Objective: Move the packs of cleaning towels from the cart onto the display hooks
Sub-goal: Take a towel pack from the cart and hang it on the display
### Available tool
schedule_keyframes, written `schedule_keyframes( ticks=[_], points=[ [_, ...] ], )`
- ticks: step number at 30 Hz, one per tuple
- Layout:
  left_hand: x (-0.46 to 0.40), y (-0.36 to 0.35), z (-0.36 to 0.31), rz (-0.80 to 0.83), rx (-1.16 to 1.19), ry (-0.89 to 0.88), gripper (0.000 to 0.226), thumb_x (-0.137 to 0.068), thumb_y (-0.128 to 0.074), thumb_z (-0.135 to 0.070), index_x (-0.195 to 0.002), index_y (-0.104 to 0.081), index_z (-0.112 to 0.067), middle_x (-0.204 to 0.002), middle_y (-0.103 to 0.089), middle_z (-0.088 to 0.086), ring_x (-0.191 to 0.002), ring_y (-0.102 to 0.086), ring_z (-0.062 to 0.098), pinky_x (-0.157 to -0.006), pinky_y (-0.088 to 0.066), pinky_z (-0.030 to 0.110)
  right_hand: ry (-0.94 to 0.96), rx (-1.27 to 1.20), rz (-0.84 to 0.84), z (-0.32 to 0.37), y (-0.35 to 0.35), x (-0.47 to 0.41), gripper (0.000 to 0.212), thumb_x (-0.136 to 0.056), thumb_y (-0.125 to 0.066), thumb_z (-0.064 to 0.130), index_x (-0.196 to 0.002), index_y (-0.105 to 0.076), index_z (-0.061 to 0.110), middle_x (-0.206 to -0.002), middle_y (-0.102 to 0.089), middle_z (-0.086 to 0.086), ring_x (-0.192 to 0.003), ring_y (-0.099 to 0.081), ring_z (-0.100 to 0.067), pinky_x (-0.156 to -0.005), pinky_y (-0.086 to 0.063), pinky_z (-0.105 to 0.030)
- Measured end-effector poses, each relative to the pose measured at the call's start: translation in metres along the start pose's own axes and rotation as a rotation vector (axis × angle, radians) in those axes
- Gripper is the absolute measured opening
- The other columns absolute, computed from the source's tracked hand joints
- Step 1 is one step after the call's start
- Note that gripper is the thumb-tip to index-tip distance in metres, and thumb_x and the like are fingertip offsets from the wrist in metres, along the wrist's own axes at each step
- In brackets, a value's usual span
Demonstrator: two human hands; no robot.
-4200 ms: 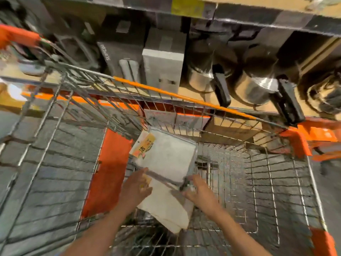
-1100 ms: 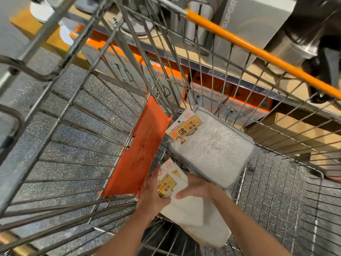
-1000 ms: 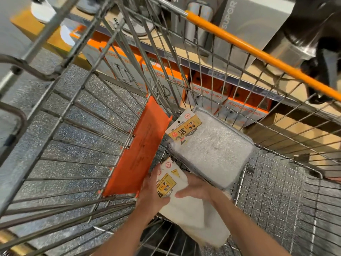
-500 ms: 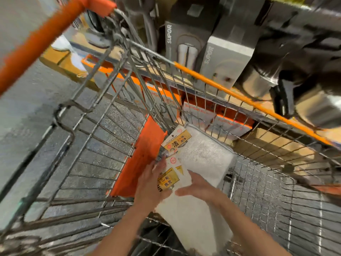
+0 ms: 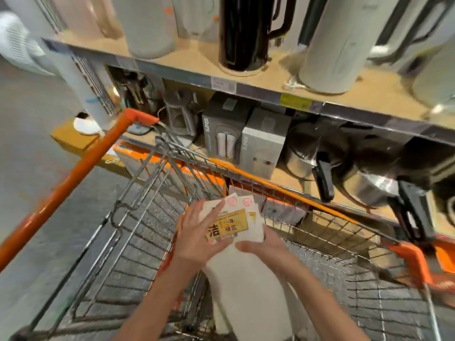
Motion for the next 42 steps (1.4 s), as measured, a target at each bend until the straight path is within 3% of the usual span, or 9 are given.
schedule_keyframes(
  ticks=[4, 8, 10, 16, 22, 29, 32, 36, 42],
  points=[
    [-0.018, 0.035, -0.053, -0.197, 0.21, -0.126, 0.079, -0.071, -0.075, -0.045, -0.13, -0.025, -0.064, -0.153, -0.005, -0.012, -0.145, -0.005, 0.013, -0.116, -0.02, 0.043, 0.103, -0.052, -0.021, 0.063, 0.017, 0.025, 0.053, -0.065, -0.077, 0.013, -0.114, -0.061, 0.024, -0.102, -0.073, 0.0, -0.092, -0.071, -0.019, -0.075, -0.056, -0.031],
    [-0.031, 0.071, -0.098, -0.278, 0.321, -0.234, 0.081, -0.074, -0.079, -0.029, -0.125, -0.033, -0.072, -0.148, 0.013, -0.027, -0.133, 0.002, -0.022, -0.105, -0.011, -0.001, 0.232, -0.079, -0.016, 0.128, 0.034, 0.047, 0.044, -0.072, -0.077, 0.011, -0.11, -0.061, 0.027, -0.098, -0.074, 0.003, -0.085, -0.072, -0.018, -0.063, -0.057, -0.027],
    [-0.032, 0.087, -0.113, -0.303, 0.333, -0.242, 0.074, -0.072, -0.075, -0.038, -0.123, -0.034, -0.073, -0.148, 0.017, -0.03, -0.132, 0.009, -0.023, -0.1, -0.007, -0.005, 0.268, -0.102, -0.013, 0.15, 0.039, 0.054, 0.043, -0.074, -0.076, 0.009, -0.111, -0.061, 0.024, -0.098, -0.074, 0.0, -0.086, -0.072, -0.021, -0.063, -0.057, -0.028],
    [-0.023, 0.126, -0.15, -0.296, 0.426, -0.275, 0.079, -0.06, -0.067, -0.063, -0.123, -0.021, -0.078, -0.143, 0.023, -0.038, -0.134, 0.012, -0.02, -0.11, -0.008, 0.016, 0.392, -0.157, -0.029, 0.196, 0.05, 0.082, 0.043, -0.068, -0.082, 0.027, -0.107, -0.064, 0.034, -0.106, -0.072, -0.004, -0.093, -0.071, -0.027, -0.067, -0.057, -0.031],
    [-0.018, 0.147, -0.165, -0.345, 0.545, -0.269, 0.091, -0.061, -0.07, -0.072, -0.133, -0.013, -0.071, -0.138, 0.021, -0.045, -0.123, 0.009, -0.033, -0.11, -0.016, 0.029, 0.441, -0.156, -0.055, 0.22, 0.044, 0.108, 0.072, -0.061, -0.085, 0.041, -0.125, -0.054, 0.027, -0.115, -0.069, -0.007, -0.101, -0.068, -0.031, -0.074, -0.057, -0.039],
    [-0.013, 0.179, -0.171, -0.188, 0.677, -0.376, 0.096, -0.065, -0.066, -0.056, -0.132, 0.0, -0.073, -0.156, -0.007, -0.021, -0.144, -0.015, 0.006, -0.115, -0.026, 0.049, 0.493, 0.019, -0.303, 0.234, -0.01, 0.125, 0.071, -0.054, -0.08, 0.054, -0.113, -0.041, 0.051, -0.121, -0.059, 0.009, -0.102, -0.065, -0.011, -0.073, -0.056, -0.023],
    [-0.014, 0.202, -0.16, -0.116, 0.668, -0.429, 0.095, -0.075, -0.069, -0.04, -0.131, 0.0, -0.074, -0.156, -0.012, -0.018, -0.144, -0.021, 0.01, -0.113, -0.03, 0.054, 0.484, 0.015, -0.412, 0.231, -0.037, 0.123, 0.094, -0.055, -0.077, 0.055, -0.131, -0.023, 0.044, -0.119, -0.054, 0.011, -0.101, -0.063, -0.012, -0.07, -0.057, -0.023],
    [-0.021, 0.231, -0.14, 0.003, 0.694, -0.474, 0.089, -0.066, -0.067, -0.056, -0.128, -0.007, -0.076, -0.154, -0.01, -0.024, -0.145, -0.019, 0.013, -0.112, -0.029, 0.055, 0.669, -0.025, -0.49, 0.23, -0.076, 0.124, 0.112, -0.048, -0.075, 0.067, -0.137, -0.008, 0.053, -0.109, -0.06, 0.03, -0.1, -0.063, 0.002, -0.068, -0.054, -0.015],
    [-0.022, 0.243, -0.113, 0.145, 0.703, -0.492, 0.088, -0.064, -0.065, -0.063, -0.128, -0.007, -0.076, -0.157, -0.011, -0.016, -0.142, -0.026, 0.015, -0.11, -0.034, 0.054, 0.655, -0.034, -0.524, 0.223, -0.119, 0.13, 0.073, -0.06, -0.065, 0.063, -0.121, -0.025, 0.069, -0.114, -0.061, 0.027, -0.104, -0.063, -0.001, -0.081, -0.056, -0.023]
  ],
)
Point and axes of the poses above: each hand's wrist, its own x-axis away from the middle knuckle, its own y-axis out of the back of the hand, z = x × y, the point moved 3 cm from there along -x, towards the middle knuckle
